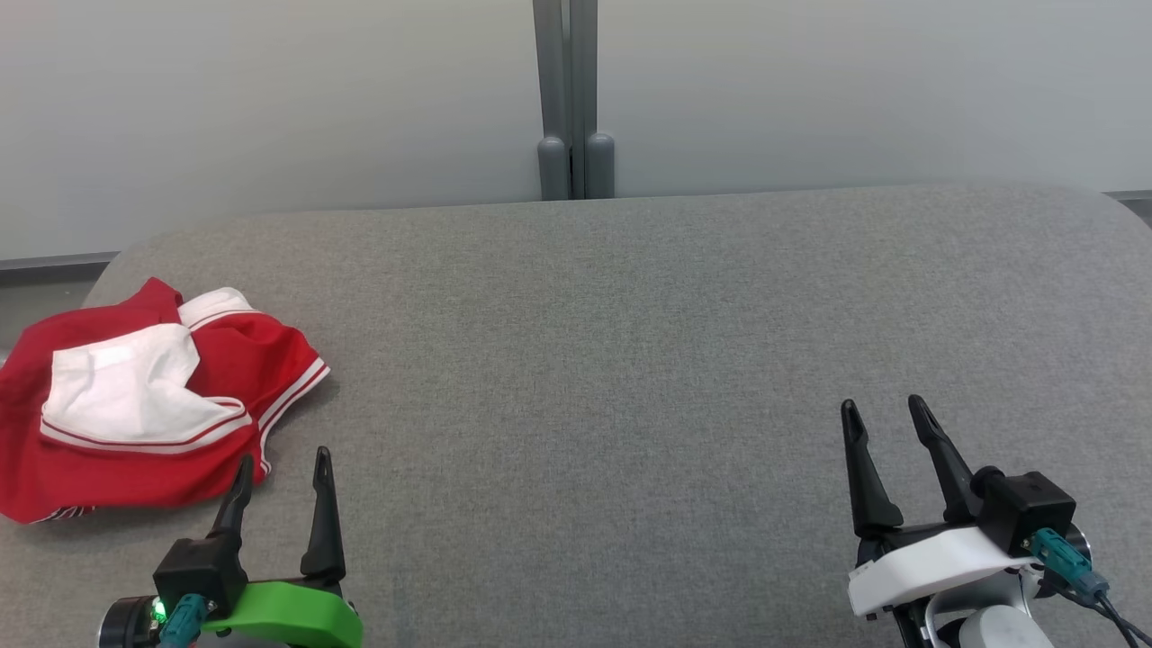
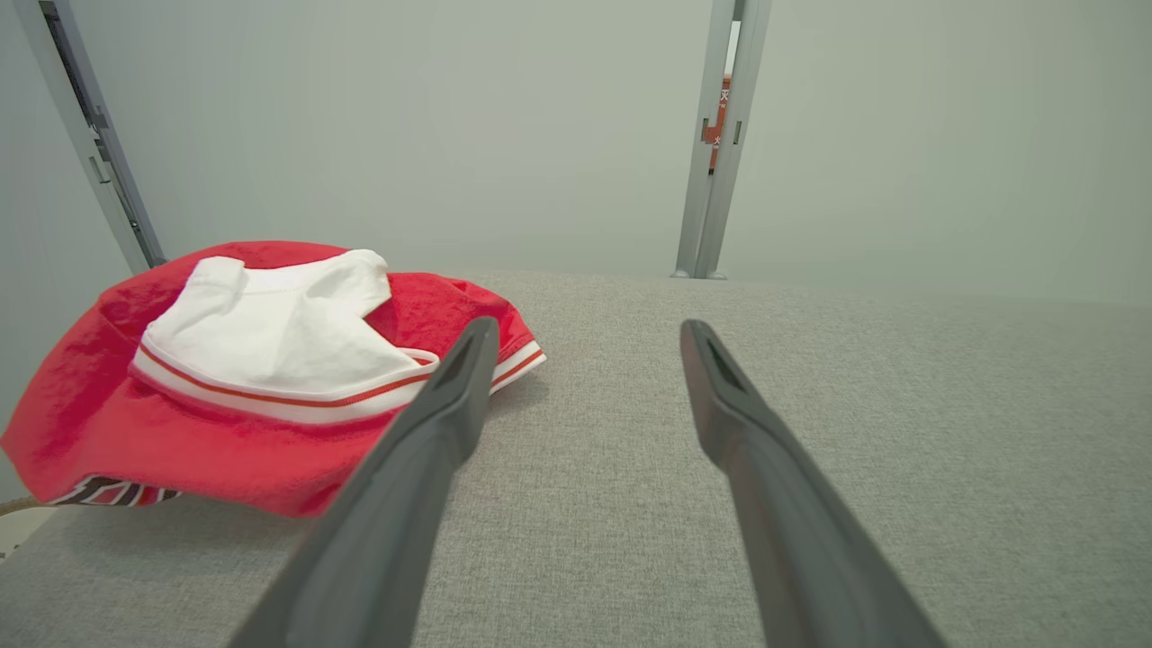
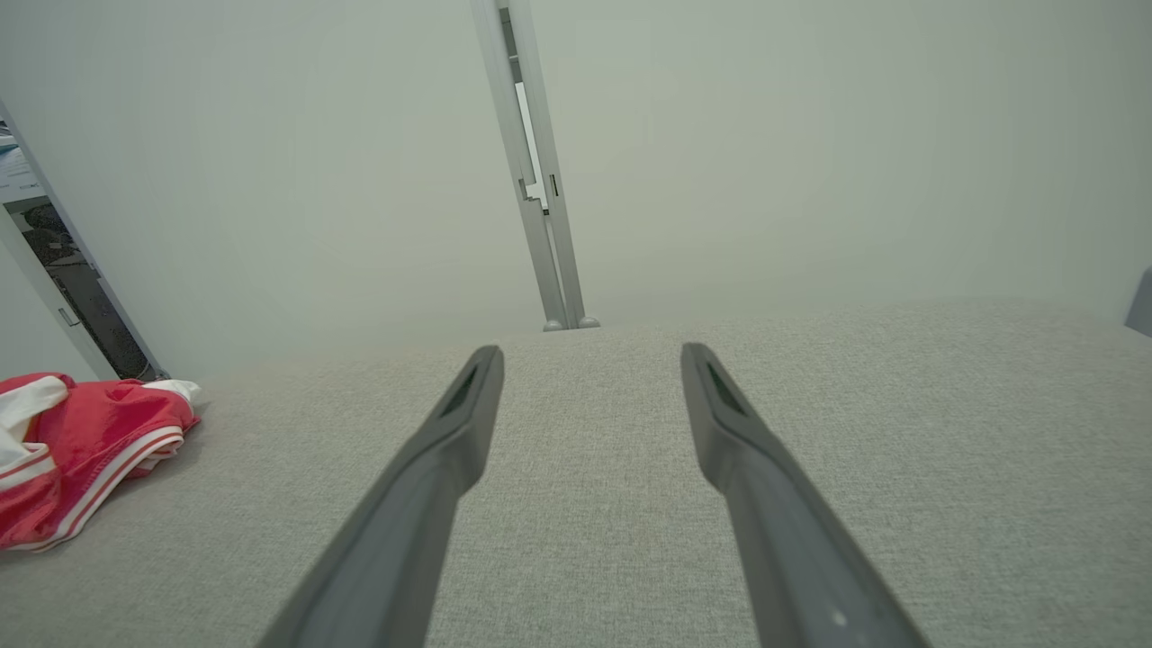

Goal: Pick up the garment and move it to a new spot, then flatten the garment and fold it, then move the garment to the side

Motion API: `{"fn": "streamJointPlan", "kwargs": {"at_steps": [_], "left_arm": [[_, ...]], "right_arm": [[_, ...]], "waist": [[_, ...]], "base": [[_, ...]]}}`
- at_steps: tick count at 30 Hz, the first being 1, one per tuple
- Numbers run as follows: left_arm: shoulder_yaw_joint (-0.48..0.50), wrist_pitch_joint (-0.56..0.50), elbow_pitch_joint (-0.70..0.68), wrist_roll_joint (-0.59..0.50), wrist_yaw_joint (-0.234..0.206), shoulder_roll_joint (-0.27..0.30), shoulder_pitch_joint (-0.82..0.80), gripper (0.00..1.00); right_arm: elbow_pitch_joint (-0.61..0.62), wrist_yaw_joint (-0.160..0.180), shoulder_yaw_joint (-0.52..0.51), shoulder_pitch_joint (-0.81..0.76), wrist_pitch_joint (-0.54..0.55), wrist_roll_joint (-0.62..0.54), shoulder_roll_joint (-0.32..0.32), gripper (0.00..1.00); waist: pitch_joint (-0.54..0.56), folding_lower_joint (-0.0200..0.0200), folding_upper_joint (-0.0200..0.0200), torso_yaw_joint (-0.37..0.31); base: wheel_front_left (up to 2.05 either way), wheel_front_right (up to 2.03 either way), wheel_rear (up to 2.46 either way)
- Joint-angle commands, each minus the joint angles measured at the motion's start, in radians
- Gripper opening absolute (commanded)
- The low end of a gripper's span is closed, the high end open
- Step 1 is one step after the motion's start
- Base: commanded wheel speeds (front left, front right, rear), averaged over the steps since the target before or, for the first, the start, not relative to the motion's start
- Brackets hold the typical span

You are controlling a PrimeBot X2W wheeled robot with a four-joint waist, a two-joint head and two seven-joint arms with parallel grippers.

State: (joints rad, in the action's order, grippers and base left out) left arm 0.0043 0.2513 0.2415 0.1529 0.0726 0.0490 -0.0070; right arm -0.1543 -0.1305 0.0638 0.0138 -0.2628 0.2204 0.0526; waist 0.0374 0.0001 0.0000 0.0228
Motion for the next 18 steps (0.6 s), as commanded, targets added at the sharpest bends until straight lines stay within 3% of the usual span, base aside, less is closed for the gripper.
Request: {"fn": "streamJointPlan", "kwargs": {"at_steps": [1, 18], "left_arm": [[0.004, -0.006, -0.004, 0.008, -0.004, 0.009, -0.008, 1.00], [-0.008, -0.027, -0.028, 0.019, -0.023, 0.021, 0.004, 1.00]], "right_arm": [[0.001, 0.000, -0.001, -0.006, -0.003, 0.005, 0.004, 1.00], [-0.007, 0.000, 0.001, -0.009, -0.003, 0.012, 0.003, 1.00]], "waist": [[0.000, -0.0001, 0.0000, 0.000], [0.003, -0.0001, 0.0000, 0.005]], "base": [[0.00, 0.00, 0.00], [0.00, 0.00, 0.00]]}}
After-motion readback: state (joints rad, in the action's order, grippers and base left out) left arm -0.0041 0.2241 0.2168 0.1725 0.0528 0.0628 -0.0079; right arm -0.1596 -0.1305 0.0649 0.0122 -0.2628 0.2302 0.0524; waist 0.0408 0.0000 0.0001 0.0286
